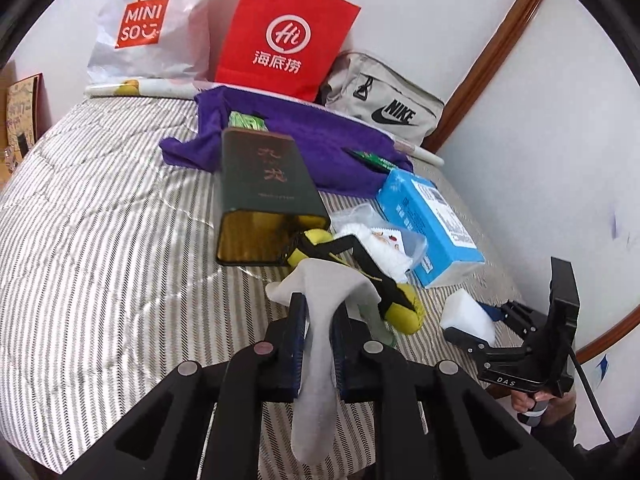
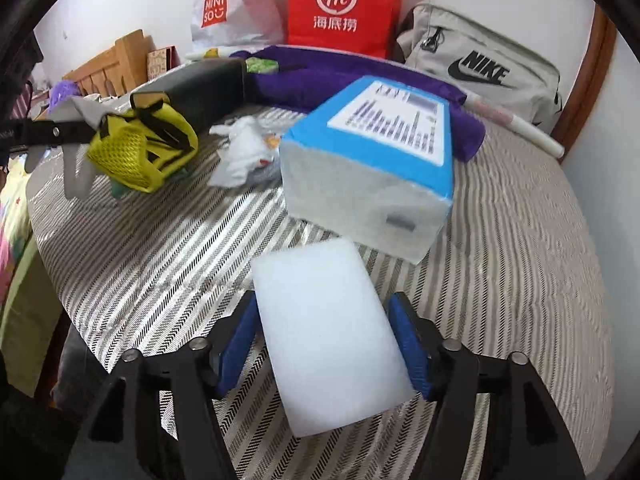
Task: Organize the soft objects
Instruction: 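Grasp the white glove beside the yellow mesh bag with the left tool while the right tool lifts the sponge, then carry the glove and the sponge block over the purple towel with both tools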
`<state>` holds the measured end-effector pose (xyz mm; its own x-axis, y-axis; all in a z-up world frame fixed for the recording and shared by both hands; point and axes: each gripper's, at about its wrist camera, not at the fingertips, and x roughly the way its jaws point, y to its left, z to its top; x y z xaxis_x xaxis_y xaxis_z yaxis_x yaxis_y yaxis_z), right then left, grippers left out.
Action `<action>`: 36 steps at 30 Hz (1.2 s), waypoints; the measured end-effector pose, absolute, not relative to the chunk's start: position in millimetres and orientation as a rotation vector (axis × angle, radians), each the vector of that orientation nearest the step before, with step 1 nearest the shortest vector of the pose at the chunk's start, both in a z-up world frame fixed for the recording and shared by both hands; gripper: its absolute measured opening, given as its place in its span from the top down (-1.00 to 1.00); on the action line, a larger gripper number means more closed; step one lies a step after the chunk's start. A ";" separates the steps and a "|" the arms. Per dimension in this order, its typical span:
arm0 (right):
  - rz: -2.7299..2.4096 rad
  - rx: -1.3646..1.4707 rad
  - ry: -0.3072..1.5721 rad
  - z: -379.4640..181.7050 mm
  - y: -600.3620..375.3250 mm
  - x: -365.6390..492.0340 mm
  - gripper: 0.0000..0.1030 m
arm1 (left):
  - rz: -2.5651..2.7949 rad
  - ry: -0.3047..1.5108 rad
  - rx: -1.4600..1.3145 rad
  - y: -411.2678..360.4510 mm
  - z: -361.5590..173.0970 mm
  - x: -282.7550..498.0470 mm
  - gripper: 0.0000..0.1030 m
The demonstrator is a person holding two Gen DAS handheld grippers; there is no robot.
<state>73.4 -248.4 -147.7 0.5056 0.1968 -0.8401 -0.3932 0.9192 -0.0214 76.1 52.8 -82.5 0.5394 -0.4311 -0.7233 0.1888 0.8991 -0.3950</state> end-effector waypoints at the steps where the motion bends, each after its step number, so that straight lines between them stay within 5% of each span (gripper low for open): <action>1: 0.358 -0.208 0.972 -146.4 -249.9 73.2 -0.16 | -0.378 0.925 -0.290 53.8 -80.7 75.7 0.78; 36: 0.381 -0.081 0.756 -39.3 -253.3 107.7 -0.14 | -0.311 0.803 -0.317 77.6 -14.2 111.4 0.78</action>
